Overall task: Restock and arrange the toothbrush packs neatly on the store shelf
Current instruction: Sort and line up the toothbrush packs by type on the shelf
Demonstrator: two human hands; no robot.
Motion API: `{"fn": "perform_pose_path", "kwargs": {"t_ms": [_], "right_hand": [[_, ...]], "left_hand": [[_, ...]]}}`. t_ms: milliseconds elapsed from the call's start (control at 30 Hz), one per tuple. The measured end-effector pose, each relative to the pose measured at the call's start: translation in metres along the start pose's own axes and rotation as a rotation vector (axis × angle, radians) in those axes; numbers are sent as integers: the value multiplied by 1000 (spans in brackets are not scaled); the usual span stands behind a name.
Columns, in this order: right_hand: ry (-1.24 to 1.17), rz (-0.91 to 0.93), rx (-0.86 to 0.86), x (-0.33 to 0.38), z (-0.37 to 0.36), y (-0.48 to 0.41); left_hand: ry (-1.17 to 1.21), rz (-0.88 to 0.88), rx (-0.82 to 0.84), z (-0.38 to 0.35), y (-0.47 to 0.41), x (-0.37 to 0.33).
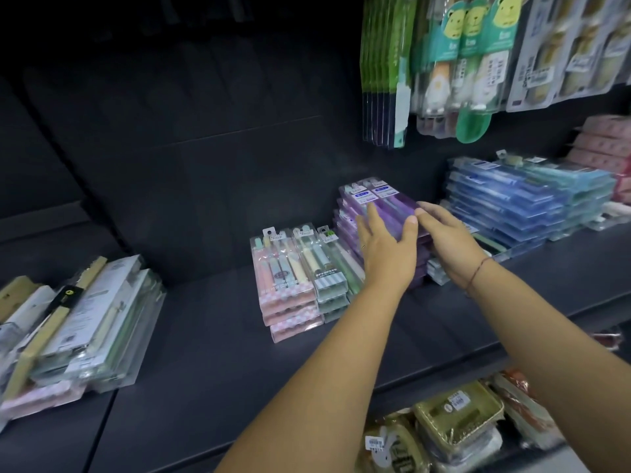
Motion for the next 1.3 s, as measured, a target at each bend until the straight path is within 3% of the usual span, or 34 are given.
{"fn": "perform_pose_path", "kwargs": {"t_ms": [267, 367, 467, 533, 633, 700, 767, 833, 900, 967, 1067, 1233, 1300], "right_hand": [[50, -46, 58, -4, -4, -5], [127, -25, -37, 4, -6, 10], [208, 198, -295, 21, -9, 40], [205, 409, -338, 35, -29, 69], [220, 667, -217, 49, -85, 116], [230, 709, -28, 43, -136, 141], [207, 565, 198, 27, -191, 156], [178, 262, 425, 8, -245, 167], [187, -29, 579, -10, -294, 175], [188, -207, 681, -25, -337, 178], [162, -320, 713, -40, -387, 179], [100, -371, 514, -67, -434, 144], [45, -407, 498, -44, -428, 159]], "left_hand": [[-4, -4, 43, 12, -5, 2], [-4, 10, 66, 24, 2, -2], [-88, -79, 44, 60, 23, -8], [-168, -193, -18, 100, 49, -9], [-386, -295, -157, 178, 98, 6], [-620, -316, -310, 237, 129, 29], [-807, -260, -485, 295, 153, 56], [-945, -127, -591, 343, 174, 80], [-1031, 21, -591, 371, 186, 100], [-1072, 80, -525, 383, 187, 116], [-1092, 37, -439, 391, 183, 126], [-922, -55, -413, 398, 181, 131], [-836, -93, -408, 399, 181, 133]]}}
Point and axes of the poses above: each hand's wrist, its own y-axis away from the middle knuckle, its own z-axis out of the back of the hand, x = y × z, the point moved 4 cm from there along -y, towards the middle knuckle, and after that the axes turned 12 degrees about -z, right-handed, at the moved point
